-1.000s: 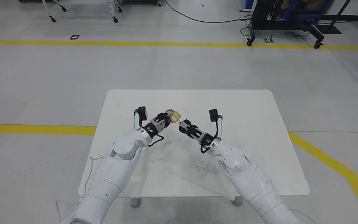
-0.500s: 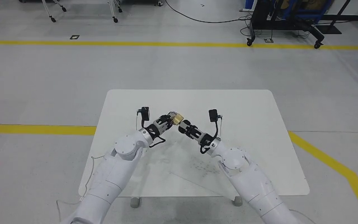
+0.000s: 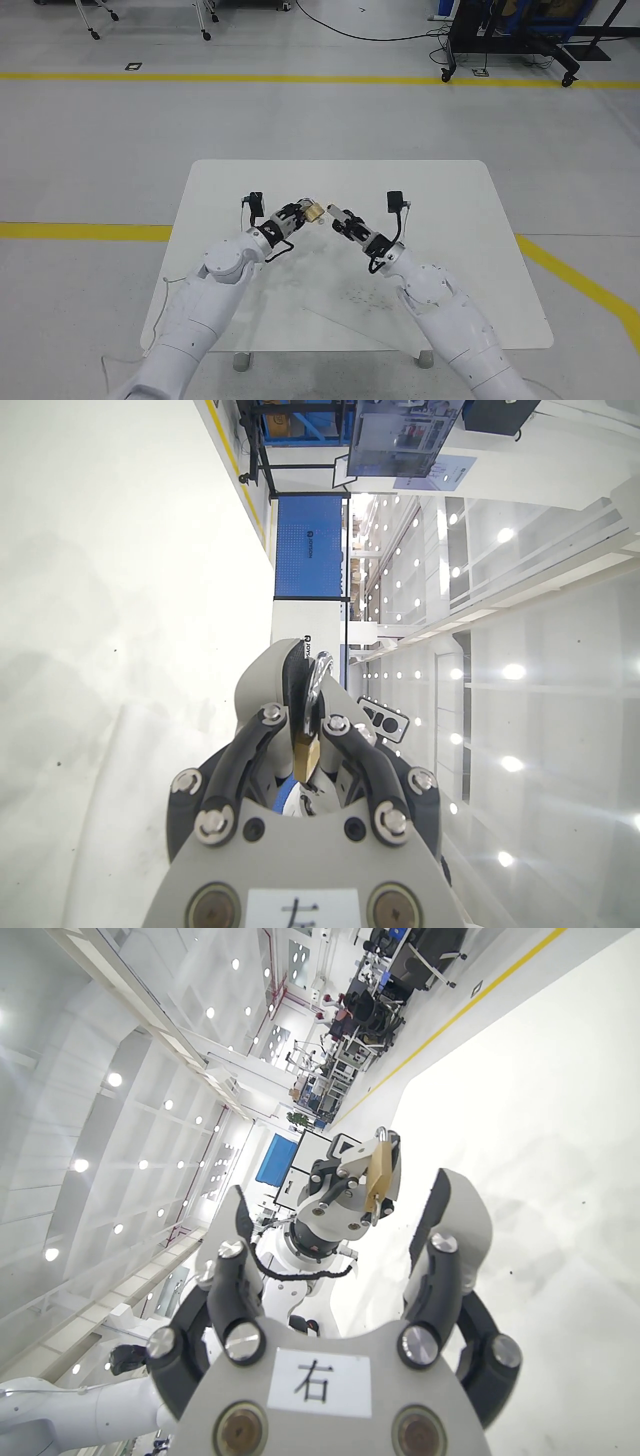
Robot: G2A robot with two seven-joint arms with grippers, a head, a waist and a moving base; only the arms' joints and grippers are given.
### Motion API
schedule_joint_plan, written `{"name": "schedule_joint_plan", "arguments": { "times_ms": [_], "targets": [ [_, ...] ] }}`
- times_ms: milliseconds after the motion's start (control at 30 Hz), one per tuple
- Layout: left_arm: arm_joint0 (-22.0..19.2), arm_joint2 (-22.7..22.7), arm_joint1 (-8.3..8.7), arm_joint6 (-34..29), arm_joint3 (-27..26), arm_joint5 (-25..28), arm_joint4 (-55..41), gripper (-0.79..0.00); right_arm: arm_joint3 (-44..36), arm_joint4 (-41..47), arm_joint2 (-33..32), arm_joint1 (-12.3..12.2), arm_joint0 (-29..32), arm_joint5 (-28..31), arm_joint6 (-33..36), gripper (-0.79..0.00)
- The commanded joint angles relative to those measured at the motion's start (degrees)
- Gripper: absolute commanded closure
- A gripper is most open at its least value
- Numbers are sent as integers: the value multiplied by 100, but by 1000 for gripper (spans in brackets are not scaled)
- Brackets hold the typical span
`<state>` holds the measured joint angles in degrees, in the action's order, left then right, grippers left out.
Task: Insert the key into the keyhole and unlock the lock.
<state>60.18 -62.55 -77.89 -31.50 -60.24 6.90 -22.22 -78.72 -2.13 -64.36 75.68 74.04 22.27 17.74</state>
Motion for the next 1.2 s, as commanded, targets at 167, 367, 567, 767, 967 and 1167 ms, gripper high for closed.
{"name": "schedule_joint_plan", "arguments": {
  "times_ms": [167,367,567,767,967,1167],
  "targets": [
    [-188,-136,-83,-804,470,-1474,-1583,0,-273,275,-90,-24,231,1172,35,-785],
    [-319,-96,-93,-875,637,-1452,-1497,0,-121,435,46,2,170,1591,164,-785],
    [-347,-162,-124,-1120,755,-1665,-1975,0,131,517,247,52,8,1690,212,-785],
    [-391,-177,-129,-1208,837,-1680,-2041,0,492,593,373,102,-174,1806,177,-785],
    [-403,-156,-134,-1222,853,-1683,-2022,0,689,522,497,147,-291,1863,134,-785],
    [-408,-153,-138,-1278,858,-1652,-2034,0,866,438,554,181,-385,1809,30,-785]
  ]
}}
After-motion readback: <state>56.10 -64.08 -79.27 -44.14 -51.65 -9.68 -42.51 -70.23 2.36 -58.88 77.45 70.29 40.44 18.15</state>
